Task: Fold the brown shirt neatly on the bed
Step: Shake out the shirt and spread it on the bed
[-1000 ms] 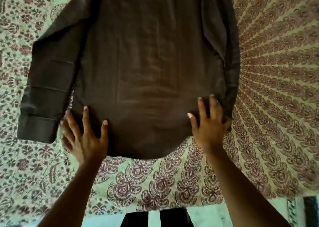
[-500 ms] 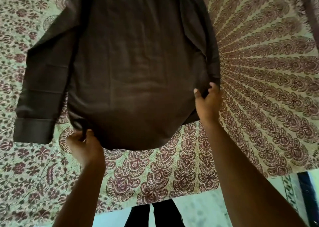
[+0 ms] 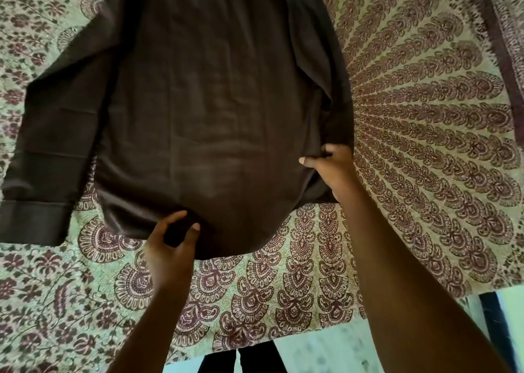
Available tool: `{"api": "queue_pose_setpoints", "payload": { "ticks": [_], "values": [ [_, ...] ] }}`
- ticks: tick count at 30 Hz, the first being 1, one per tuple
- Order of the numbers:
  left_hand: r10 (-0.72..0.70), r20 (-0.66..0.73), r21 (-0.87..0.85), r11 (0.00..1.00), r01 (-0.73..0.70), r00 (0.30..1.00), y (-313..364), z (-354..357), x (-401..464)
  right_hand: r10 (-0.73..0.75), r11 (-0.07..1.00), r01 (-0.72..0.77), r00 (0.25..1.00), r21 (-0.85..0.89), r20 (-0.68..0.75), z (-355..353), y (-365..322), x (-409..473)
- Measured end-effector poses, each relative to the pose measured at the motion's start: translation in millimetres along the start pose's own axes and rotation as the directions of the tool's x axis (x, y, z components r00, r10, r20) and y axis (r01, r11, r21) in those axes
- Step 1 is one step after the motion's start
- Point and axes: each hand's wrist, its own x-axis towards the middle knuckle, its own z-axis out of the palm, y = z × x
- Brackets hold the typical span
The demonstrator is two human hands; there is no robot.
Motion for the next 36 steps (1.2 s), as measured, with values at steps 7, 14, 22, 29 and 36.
{"api": "queue_pose_setpoints", "payload": {
  "ticks": [7,14,22,29,36],
  "values": [
    [-0.150,0.031,-0.140,0.978,0.153,0.988,2,6,-13,-0.007,0.975,-0.037,0.980,0.218,0.197,-1,12,-47],
    [-0.190,0.102,-0.270,0.939,0.211,0.976,6,6,-22,0.144,0.785,-0.302,0.938,0.541,0.314,4,36,-79],
    [-0.260,0.147,-0.405,0.864,0.298,0.954,3,-1,-24,0.270,0.616,-0.397,0.918,0.680,0.290,3,62,-112],
    [-0.197,0.338,-0.408,0.851,0.332,0.920,6,17,-39,0.169,0.587,-0.407,0.907,0.700,0.386,29,61,-127],
    [-0.341,0.272,-0.454,0.779,0.432,0.900,21,29,-49,0.203,0.540,-0.433,0.899,0.722,0.387,40,59,-153]
  ]
}}
